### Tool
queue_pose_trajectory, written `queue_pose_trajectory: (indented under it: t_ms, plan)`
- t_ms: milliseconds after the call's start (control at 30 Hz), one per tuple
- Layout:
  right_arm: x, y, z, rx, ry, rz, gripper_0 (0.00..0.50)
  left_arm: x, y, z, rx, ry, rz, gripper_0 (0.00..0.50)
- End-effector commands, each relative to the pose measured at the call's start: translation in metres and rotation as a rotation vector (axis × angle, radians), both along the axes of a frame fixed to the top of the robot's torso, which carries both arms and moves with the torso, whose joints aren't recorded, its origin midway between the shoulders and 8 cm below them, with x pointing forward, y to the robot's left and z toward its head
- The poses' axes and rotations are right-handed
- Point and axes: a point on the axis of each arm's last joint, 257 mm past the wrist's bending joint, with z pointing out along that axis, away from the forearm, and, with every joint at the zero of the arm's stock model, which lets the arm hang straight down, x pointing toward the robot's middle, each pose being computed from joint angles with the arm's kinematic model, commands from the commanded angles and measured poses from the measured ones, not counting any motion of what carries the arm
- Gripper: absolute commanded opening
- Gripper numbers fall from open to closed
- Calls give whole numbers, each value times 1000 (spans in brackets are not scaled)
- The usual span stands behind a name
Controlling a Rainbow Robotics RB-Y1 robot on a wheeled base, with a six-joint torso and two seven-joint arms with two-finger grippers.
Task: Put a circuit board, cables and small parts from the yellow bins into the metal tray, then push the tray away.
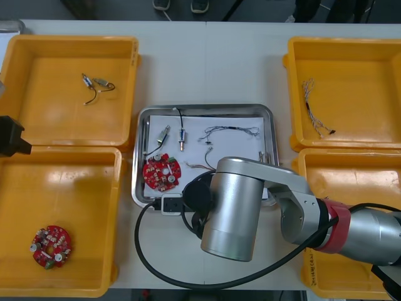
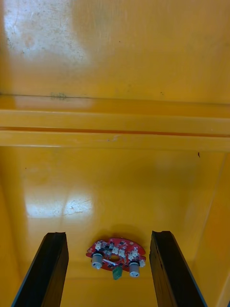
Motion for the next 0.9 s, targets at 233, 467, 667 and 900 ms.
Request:
queue_pose_trajectory:
  t_ms: [233, 467, 667, 900]
  plan:
    - [33, -16, 29, -33, -94, -6, 0, -5, 18, 13, 70, -13, -43, 500]
    - [45, -13, 34, -46, -88, -18, 0, -5, 18, 13, 70, -13, -43, 500]
    - [54, -6, 40, -48, -100, -29, 0, -5, 18, 13, 70, -13, -43, 500]
    - [67, 2, 46, -57, -116, -45, 0, -5, 18, 13, 70, -13, -43, 500]
